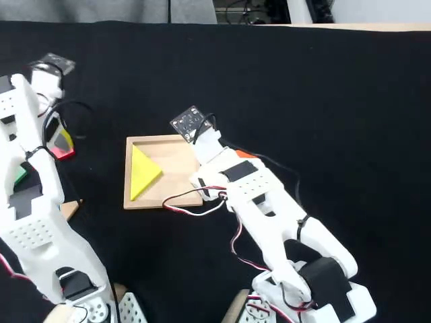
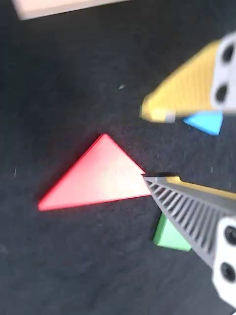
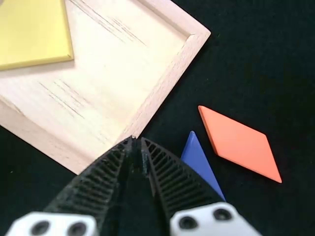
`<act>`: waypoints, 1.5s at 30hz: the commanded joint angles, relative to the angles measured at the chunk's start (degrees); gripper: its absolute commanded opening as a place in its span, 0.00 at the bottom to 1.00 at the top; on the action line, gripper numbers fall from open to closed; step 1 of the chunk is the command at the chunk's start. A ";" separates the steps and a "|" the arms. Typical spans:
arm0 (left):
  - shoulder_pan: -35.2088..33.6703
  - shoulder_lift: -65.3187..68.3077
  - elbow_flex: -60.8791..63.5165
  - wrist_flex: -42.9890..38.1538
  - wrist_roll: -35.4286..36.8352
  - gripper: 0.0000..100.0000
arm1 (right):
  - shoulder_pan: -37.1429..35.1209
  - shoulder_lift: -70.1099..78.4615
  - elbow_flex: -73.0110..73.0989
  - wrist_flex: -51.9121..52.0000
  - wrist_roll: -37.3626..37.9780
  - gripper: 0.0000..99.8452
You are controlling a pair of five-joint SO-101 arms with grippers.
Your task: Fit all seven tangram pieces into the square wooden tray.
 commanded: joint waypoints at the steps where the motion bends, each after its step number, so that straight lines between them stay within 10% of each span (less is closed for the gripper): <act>1: -1.45 1.41 -4.79 -0.26 -8.79 0.46 | -0.70 0.13 -0.40 -1.05 0.79 0.01; 45: -3.65 27.34 -25.80 -1.85 -0.62 0.38 | -0.70 0.22 0.31 -2.73 3.87 0.01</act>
